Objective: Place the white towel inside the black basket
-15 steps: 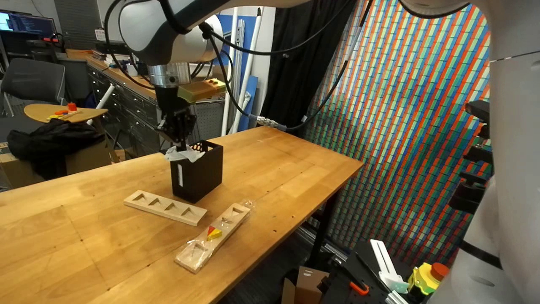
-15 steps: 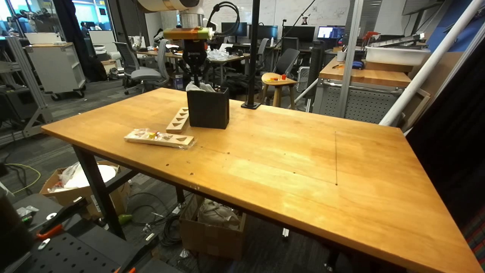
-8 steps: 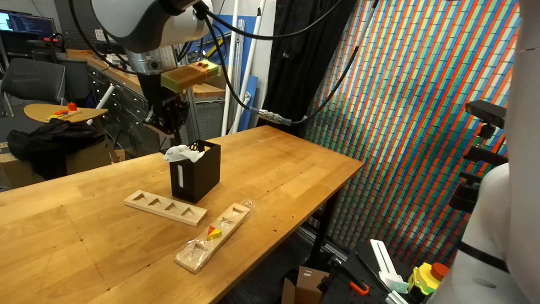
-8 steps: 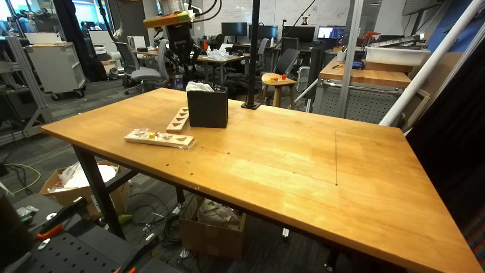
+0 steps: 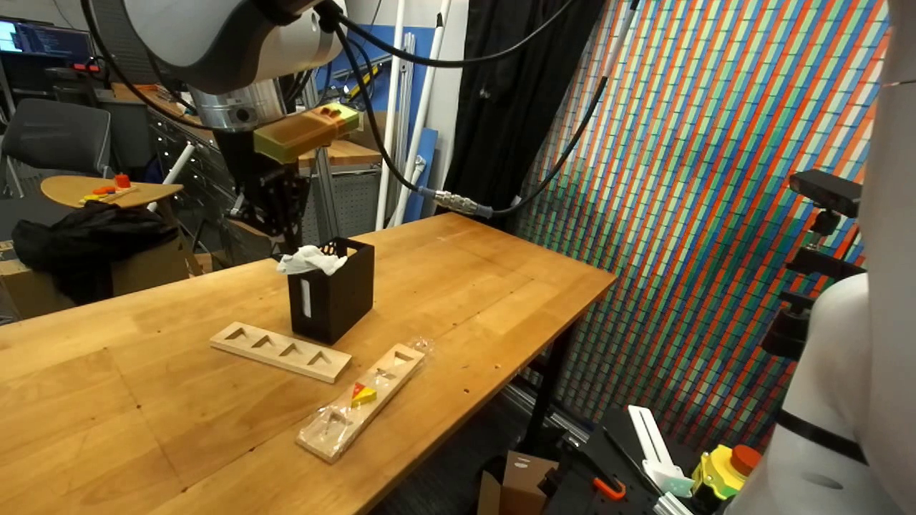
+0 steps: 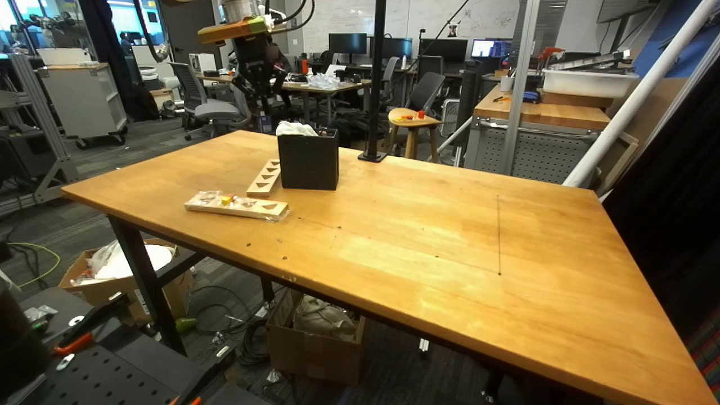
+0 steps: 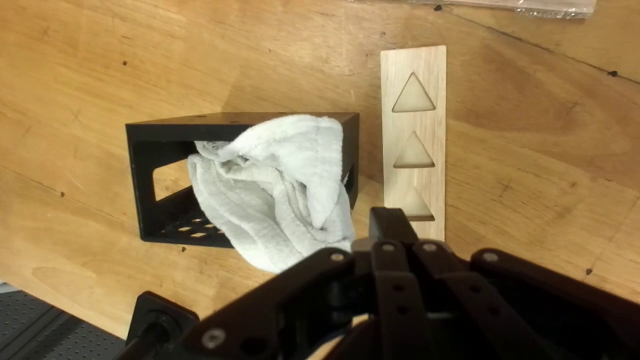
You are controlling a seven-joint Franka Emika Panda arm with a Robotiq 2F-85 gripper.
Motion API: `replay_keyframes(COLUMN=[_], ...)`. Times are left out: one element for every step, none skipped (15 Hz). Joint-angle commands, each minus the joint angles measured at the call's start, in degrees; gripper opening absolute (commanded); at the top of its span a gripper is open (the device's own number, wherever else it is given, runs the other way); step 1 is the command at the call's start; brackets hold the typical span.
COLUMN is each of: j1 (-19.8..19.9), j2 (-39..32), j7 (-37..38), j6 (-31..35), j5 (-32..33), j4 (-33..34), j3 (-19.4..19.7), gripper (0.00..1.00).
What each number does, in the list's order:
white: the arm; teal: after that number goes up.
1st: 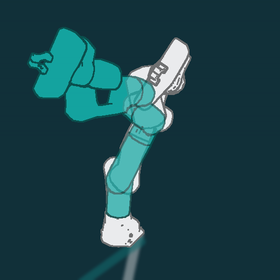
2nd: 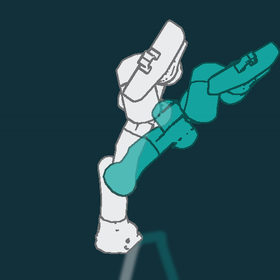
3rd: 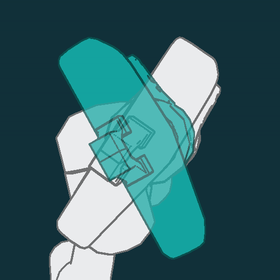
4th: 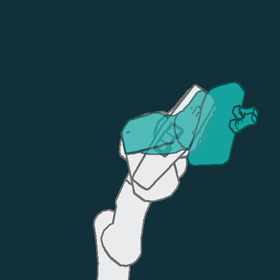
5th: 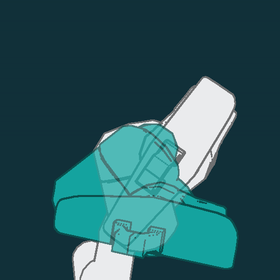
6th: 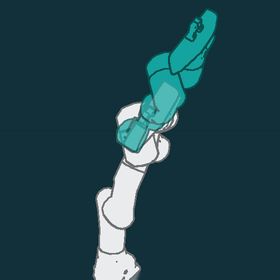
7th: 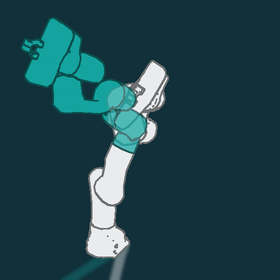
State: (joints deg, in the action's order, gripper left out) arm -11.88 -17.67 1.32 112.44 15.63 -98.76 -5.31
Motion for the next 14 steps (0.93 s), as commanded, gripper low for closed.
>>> replay_keyframes(j1=[0.22,0.31,0.41,0.61,0.73,0.89,1.10,1.35,1.54,1.81,2.12,2.38,2.70,2.98], j2=[0.36,0.07,-0.24,-0.51,-0.82,-1.06,-1.19,-1.35,-1.47,-1.56,-1.75,-1.85,-1.98,-2.11], j7=[0.57,0.38,0.22,-0.25,-0.48,-0.72,-1.00,-1.32,-1.54,-1.79,-2.10,-2.36,-2.77,-3.00], j6=[0.18,0.14,0.09,0.06,0.03,0.02,-0.02,0.07,0.12,0.23,0.31,0.38,0.45,0.60], j5=[0.68,0.66,0.61,0.36,0.37,0.33,0.26,0.11,0.03,-0.16,-0.39,-0.54,-0.73,-0.84], j4=[-0.62,-0.44,-0.24,0.04,0.33,0.55,0.69,0.79,0.84,0.84,0.89,0.90,0.91,0.92], j3=[-0.22,-0.17,-0.12,-0.12,-0.08,-0.03,0.02,0.05,0.09,0.12,0.14,0.16,0.19,0.22], gripper=[0.00,0.00,0.00,0.00,0.00,0.00,0.00,0.00,0.00,0.00,0.00,0.00,0.00,0.00])
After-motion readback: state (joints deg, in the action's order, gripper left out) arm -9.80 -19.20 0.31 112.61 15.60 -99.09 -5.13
